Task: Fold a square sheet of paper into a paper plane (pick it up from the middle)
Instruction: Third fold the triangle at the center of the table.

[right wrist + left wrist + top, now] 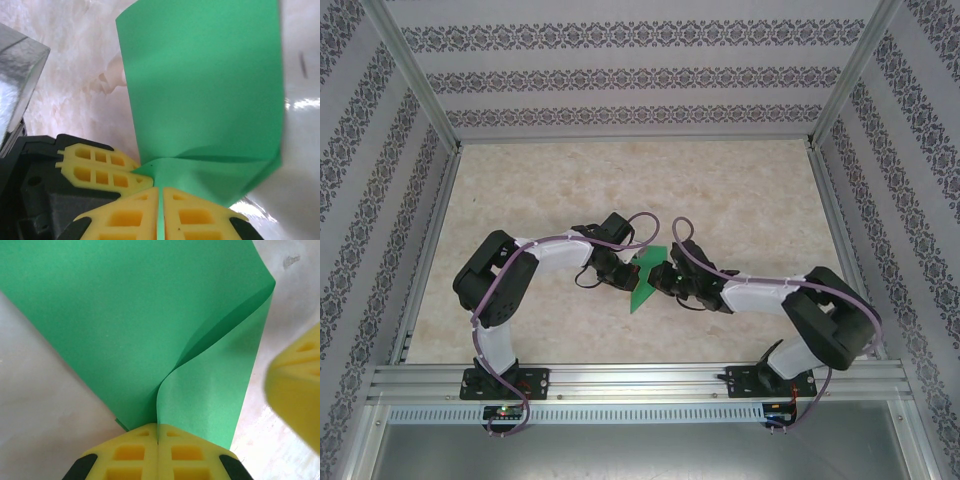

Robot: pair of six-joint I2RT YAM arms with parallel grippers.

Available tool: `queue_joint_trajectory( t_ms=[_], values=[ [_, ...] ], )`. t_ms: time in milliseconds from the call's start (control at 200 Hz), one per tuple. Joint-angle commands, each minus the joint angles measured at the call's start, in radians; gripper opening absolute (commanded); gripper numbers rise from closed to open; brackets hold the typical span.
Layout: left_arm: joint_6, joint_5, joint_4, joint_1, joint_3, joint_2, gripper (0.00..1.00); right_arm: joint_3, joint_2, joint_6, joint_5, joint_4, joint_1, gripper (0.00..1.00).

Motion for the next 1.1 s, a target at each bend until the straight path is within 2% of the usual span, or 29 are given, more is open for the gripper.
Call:
queue_joint_trajectory(
  t_ms=[0,90,230,295,395,535,769,1094],
  values=[
    [0.017,-0.069,-0.048,-0.006,-0.025,0.065,0.0,0.033,0.073,-0.025,-0.062,0.048,-0.008,0.11],
    [0.017,-0.071,-0.051,-0.006,-0.024,0.065,0.0,0.043,0.13,-0.021,-0.053,0.026,-0.008,0.1],
    [0.018,-0.079,-0.057,-0.006,-0.022,0.062,0.0,0.066,0.164,-0.026,0.004,-0.118,-0.004,0.09],
    [0.017,-0.079,-0.054,-0.006,-0.024,0.059,0.0,0.072,0.154,-0.033,0.035,-0.174,-0.002,0.09],
    [0.017,-0.081,-0.054,-0.006,-0.024,0.059,0.0,0.082,0.11,-0.059,0.002,-0.151,-0.003,0.1],
    [0.017,-0.076,-0.054,-0.006,-0.021,0.063,0.0,0.149,0.05,-0.092,-0.012,-0.21,-0.017,0.12],
    [0.019,-0.077,-0.056,-0.006,-0.021,0.063,0.0,0.169,0.101,-0.113,-0.022,-0.204,-0.064,0.11],
    [0.021,-0.084,-0.058,-0.006,-0.024,0.061,0.0,0.088,0.203,-0.081,-0.034,-0.1,-0.089,0.1]
  ],
)
